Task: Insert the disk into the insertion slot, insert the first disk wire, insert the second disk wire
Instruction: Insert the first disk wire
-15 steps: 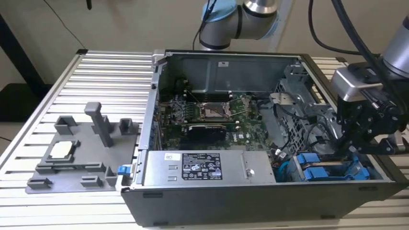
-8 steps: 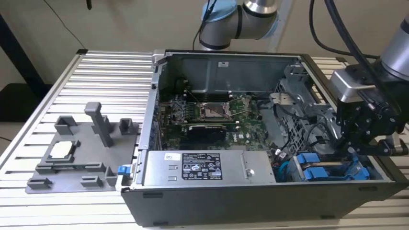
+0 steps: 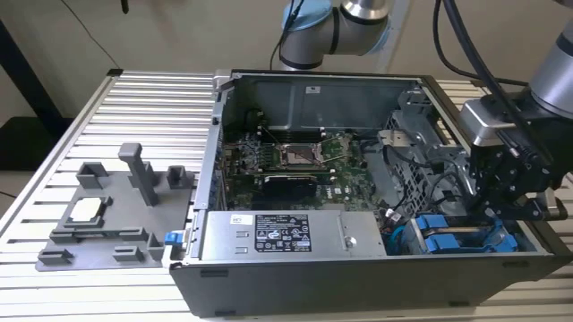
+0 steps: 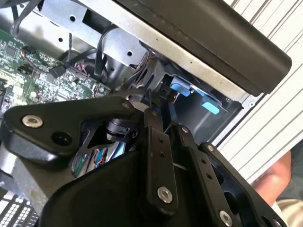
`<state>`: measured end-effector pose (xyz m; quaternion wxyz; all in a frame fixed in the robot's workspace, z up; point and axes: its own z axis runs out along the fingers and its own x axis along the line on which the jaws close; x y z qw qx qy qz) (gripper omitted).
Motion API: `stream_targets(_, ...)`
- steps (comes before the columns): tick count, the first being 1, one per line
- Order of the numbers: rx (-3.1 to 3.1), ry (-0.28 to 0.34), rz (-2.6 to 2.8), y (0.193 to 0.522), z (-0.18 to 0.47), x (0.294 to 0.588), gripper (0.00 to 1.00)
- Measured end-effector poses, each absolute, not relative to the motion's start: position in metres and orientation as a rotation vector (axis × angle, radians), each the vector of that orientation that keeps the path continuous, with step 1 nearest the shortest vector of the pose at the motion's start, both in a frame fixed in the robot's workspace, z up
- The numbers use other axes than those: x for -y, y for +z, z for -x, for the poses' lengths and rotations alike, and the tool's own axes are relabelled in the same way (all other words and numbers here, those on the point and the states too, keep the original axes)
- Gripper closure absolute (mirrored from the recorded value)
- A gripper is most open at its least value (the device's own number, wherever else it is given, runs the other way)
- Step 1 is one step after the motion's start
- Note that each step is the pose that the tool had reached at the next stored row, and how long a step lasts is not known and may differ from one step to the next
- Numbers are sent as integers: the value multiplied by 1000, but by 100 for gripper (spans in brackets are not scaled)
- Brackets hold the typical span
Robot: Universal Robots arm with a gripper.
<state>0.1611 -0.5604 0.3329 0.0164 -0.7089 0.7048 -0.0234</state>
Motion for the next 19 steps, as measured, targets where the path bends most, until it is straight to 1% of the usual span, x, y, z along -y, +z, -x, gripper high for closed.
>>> stream_targets(9, -2190, -72, 2202, 332, -161, 560, 80)
stream_targets(10, -2190, -72, 2202, 332, -161, 560, 74)
stream_targets(12, -2190, -73, 2202, 332, -161, 560, 74)
stream_targets(13, -2190, -73, 2202, 332, -161, 560, 67)
stream_targets(19, -2191, -73, 2202, 357, -161, 560, 67)
